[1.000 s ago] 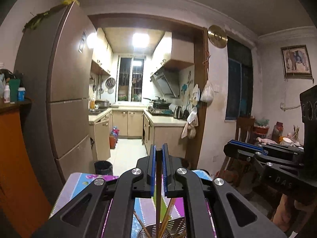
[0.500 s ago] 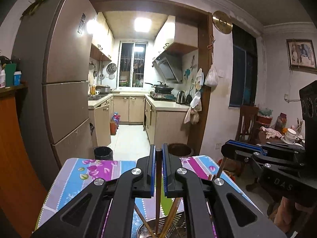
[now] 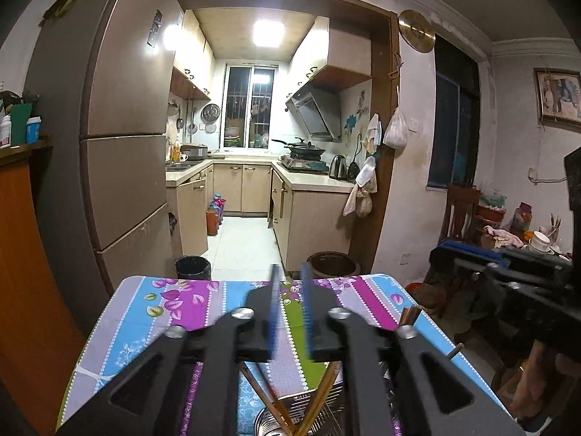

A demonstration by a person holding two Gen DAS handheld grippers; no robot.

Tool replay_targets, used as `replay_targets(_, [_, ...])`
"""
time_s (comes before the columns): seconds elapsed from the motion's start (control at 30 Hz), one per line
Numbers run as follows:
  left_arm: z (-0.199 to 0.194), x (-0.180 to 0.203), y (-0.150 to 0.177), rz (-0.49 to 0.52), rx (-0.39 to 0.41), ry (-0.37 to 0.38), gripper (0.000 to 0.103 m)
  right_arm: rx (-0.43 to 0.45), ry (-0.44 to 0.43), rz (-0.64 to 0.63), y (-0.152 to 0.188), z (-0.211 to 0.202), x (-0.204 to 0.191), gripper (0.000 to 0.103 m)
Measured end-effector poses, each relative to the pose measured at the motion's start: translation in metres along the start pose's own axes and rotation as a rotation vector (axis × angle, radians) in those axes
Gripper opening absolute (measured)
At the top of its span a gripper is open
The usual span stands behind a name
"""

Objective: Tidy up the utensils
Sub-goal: 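Move both open tools back over the last two chopsticks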

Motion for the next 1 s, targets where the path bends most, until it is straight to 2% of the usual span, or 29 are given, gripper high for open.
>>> replay_targets(0.03, [-0.001, -0.001, 0.0, 0.001, 0.002, -0.003, 0.026, 0.013, -0.003, 0.002, -0.002, -0.004, 0.0, 0.038])
replay_targets(0.1, [-0.004, -0.001, 0.0, 0.002, 0.007, -0.007, 0.032, 0.032, 0.002, 0.005, -0.004, -0.009, 0.001, 0.049])
replay_targets(0.2, [-0.017, -0.002, -0.003, 0.003, 0.024, -0.013, 0.038, 0.068, 0.021, -0.01, -0.005, -0.024, 0.0, 0.056])
replay_targets(0.27, [-0.027, -0.003, -0.006, 0.002, 0.037, -0.015, 0.048, 0.088, 0.03, -0.03, -0.007, -0.036, -0.003, 0.058])
replay_targets(0.37, [-0.053, -0.004, -0.01, 0.01, 0.082, -0.031, 0.063, 0.139, 0.042, -0.039, -0.01, -0.062, -0.006, 0.072])
replay_targets(0.43, [-0.076, -0.006, -0.011, 0.01, 0.113, -0.04, 0.066, 0.183, 0.056, -0.038, -0.011, -0.085, -0.008, 0.084])
replay_targets(0.53, [-0.112, -0.004, -0.009, 0.027, 0.154, -0.05, 0.074, 0.231, 0.063, -0.041, -0.011, -0.116, -0.014, 0.093])
replay_targets(0.67, [-0.161, 0.003, 0.003, 0.059, 0.197, -0.066, 0.082, 0.295, 0.067, -0.066, 0.0, -0.169, -0.028, 0.097])
replay_targets(0.8, [-0.219, 0.016, 0.028, 0.099, 0.241, -0.061, 0.09, 0.332, 0.074, -0.087, 0.033, -0.225, -0.042, 0.097])
replay_targets(0.9, [-0.245, 0.021, 0.054, 0.088, 0.231, -0.041, 0.093, 0.332, 0.088, -0.089, 0.078, -0.265, -0.051, 0.097])
replay_targets(1.0, [-0.258, 0.037, 0.099, 0.083, 0.162, -0.009, 0.093, 0.296, 0.115, -0.088, 0.129, -0.288, -0.056, 0.097])
Point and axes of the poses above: each gripper's, at about its wrist camera, not at the fingertips, and z roughly the way its jaws point, x to its right, y to its underside, the point moved 3 cm from there along z, roughly the way its jaws point, and after that the axes turned 11 degrees about x, right-handed, at the moved point
